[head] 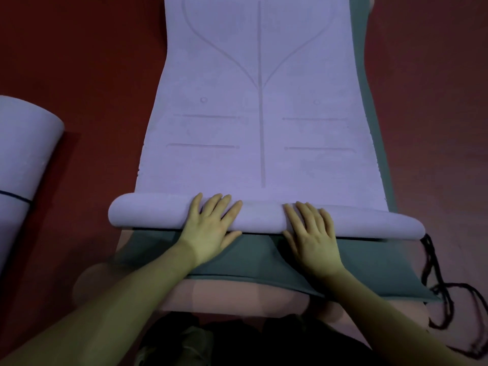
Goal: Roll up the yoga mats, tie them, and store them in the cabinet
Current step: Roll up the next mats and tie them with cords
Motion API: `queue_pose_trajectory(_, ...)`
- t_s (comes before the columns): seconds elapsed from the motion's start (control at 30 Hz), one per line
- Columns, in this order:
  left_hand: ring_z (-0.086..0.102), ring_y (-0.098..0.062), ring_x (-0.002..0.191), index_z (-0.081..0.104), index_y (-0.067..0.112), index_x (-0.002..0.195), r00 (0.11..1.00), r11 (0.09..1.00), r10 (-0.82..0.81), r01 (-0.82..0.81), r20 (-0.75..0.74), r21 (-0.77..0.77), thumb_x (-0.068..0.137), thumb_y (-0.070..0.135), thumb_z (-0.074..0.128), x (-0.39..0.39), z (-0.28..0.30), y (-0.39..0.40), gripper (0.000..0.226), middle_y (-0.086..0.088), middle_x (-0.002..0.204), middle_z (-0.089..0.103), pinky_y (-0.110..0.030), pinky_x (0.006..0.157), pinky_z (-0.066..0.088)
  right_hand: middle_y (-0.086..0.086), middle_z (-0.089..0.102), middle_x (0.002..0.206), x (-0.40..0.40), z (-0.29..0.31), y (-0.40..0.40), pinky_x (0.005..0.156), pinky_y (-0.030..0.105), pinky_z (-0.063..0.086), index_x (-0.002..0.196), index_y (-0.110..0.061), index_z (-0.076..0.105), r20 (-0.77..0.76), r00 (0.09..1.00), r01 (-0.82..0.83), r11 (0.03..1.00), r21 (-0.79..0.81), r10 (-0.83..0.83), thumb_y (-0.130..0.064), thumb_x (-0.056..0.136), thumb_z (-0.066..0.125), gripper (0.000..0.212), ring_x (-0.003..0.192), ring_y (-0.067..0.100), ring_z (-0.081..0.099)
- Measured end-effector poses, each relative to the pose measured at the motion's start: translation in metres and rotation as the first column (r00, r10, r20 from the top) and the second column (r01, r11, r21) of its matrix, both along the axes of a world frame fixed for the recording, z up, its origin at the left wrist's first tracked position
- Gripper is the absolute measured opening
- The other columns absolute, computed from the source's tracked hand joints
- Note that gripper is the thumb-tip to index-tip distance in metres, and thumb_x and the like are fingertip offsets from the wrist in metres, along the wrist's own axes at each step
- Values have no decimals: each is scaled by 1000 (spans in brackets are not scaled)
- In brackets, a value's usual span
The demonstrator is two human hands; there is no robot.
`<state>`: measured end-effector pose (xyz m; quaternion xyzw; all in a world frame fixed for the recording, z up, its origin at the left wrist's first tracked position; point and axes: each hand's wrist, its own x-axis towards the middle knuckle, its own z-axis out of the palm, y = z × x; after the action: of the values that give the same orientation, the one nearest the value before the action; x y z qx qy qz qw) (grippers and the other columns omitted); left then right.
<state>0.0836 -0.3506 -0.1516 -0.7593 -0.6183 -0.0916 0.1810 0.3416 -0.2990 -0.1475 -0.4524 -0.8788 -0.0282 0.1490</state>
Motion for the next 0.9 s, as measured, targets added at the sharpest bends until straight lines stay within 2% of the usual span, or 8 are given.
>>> queue_pose_trajectory(0.1, 48, -26, 101, 64, 16, 120, 1000, 1000, 8, -8, 5, -2, 87, 46, 41, 7, -4, -9, 50, -6, 113, 61, -54, 89, 35, 11, 51, 139, 3, -2, -7, 114, 45, 8, 141, -8, 41, 24, 999, 47, 989, -143, -44, -34, 93, 36, 55, 134, 25, 35)
queue_pose_trajectory(0.17, 48, -26, 100, 62, 17, 121, 1000, 1000, 15, -14, -26, 23, 89, 46, 42, 7, -7, -13, 48, -5, 114, 57, -52, 87, 37, 9, 51, 141, 4, -2, -5, 114, 45, 3, 140, -7, 42, 33, 998, 60, 979, -197, -55, -34, 94, 34, 54, 136, 22, 31)
queue_pose_trajectory(0.33, 46, -26, 98, 51, 17, 130, 995, 998, 48, -44, -88, 41, 90, 48, 39, 9, -10, -20, 51, -5, 116, 47, -61, 89, 41, 13, 51, 139, 6, -5, -7, 114, 50, 6, 135, -11, 51, 97, 993, 86, 988, -130, -74, -38, 92, 39, 53, 132, 29, 35)
queue_pose_trajectory(0.43, 48, -24, 96, 54, 17, 130, 995, 996, 75, -78, -64, -41, 90, 46, 37, 10, -13, -19, 53, -4, 115, 57, -63, 88, 41, 13, 58, 126, 5, -5, -8, 110, 54, 17, 131, -13, 58, 128, 987, 108, 990, -90, -96, -40, 90, 41, 53, 116, 32, 43)
queue_pose_trajectory(0.53, 61, -23, 100, 58, 18, 128, 997, 994, 70, -71, -12, -80, 90, 46, 37, 7, -13, -17, 51, -3, 115, 65, -65, 87, 42, 12, 59, 120, 11, -5, -4, 105, 52, 27, 136, -12, 53, 144, 988, 78, 989, -123, -60, -42, 92, 37, 56, 110, 32, 45)
queue_pose_trajectory(0.7, 60, -28, 113, 58, 18, 125, 999, 1000, 18, -18, -32, -5, 89, 48, 41, -3, -22, -15, 49, -10, 124, 62, -67, 94, 37, 7, 60, 124, 23, -11, -7, 111, 52, 14, 129, -13, 51, 103, 986, 147, 978, -147, -132, -53, 99, 21, 59, 123, 27, 43)
queue_pose_trajectory(0.77, 54, -31, 109, 54, 19, 126, 998, 998, 40, -37, -56, 41, 87, 49, 43, -2, -21, -16, 51, -10, 122, 55, -64, 95, 39, 6, 58, 124, 25, -11, -8, 112, 54, 11, 128, -16, 52, 97, 982, 175, 977, -124, -163, -56, 98, 22, 58, 125, 28, 42)
queue_pose_trajectory(0.9, 46, -23, 94, 49, 18, 127, 998, 996, 38, -34, -54, 84, 88, 47, 41, -2, -19, -20, 50, -2, 112, 46, -58, 91, 43, 6, 57, 119, 25, -14, -6, 109, 54, 15, 127, -21, 49, 74, 984, 170, 980, -105, -162, -59, 98, 19, 57, 119, 29, 43)
